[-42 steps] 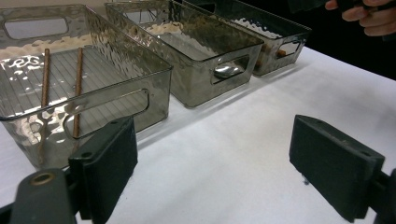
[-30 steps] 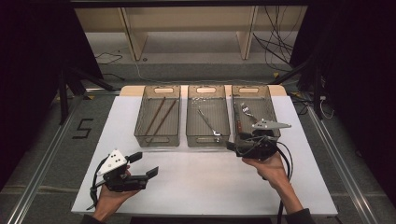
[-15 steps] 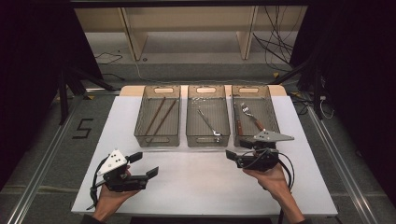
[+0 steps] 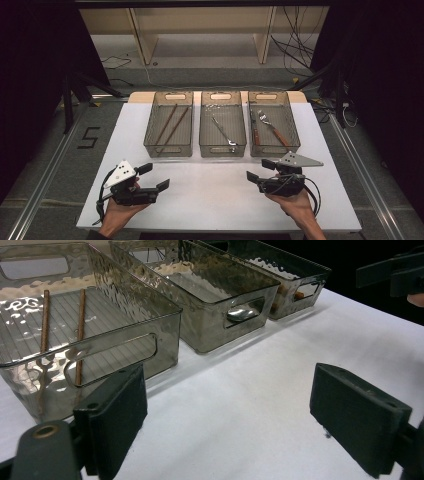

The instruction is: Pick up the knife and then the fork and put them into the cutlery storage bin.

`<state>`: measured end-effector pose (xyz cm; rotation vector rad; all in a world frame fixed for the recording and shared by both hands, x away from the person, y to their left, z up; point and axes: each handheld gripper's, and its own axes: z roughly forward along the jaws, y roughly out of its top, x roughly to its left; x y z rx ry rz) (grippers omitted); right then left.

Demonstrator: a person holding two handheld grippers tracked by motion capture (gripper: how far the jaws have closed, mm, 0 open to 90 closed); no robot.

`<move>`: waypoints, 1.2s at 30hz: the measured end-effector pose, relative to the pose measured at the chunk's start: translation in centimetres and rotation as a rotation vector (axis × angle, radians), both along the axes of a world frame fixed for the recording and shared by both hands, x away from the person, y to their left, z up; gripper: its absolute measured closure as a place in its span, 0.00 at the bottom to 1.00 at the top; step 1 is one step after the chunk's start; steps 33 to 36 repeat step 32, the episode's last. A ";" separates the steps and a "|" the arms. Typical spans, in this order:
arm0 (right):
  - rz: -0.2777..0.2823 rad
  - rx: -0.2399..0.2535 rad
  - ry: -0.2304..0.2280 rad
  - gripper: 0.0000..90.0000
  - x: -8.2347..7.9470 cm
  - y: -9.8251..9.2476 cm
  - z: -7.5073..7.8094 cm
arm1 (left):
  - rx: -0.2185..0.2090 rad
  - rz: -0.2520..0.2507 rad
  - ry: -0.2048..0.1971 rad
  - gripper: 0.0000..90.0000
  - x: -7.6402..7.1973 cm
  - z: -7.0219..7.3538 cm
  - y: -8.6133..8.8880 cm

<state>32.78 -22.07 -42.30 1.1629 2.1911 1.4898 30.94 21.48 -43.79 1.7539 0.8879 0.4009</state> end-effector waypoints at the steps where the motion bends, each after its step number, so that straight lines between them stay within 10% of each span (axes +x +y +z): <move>1: 0.001 0.002 -0.005 0.28 -0.2 -0.1 -0.1 | 0.002 -0.002 0.000 0.16 0.0 0.0 0.0; 36: -0.032 0.022 -0.044 0.26 -2.1 -1.2 -1.6 | 0.002 -0.015 0.003 0.16 0.0 0.0 -0.1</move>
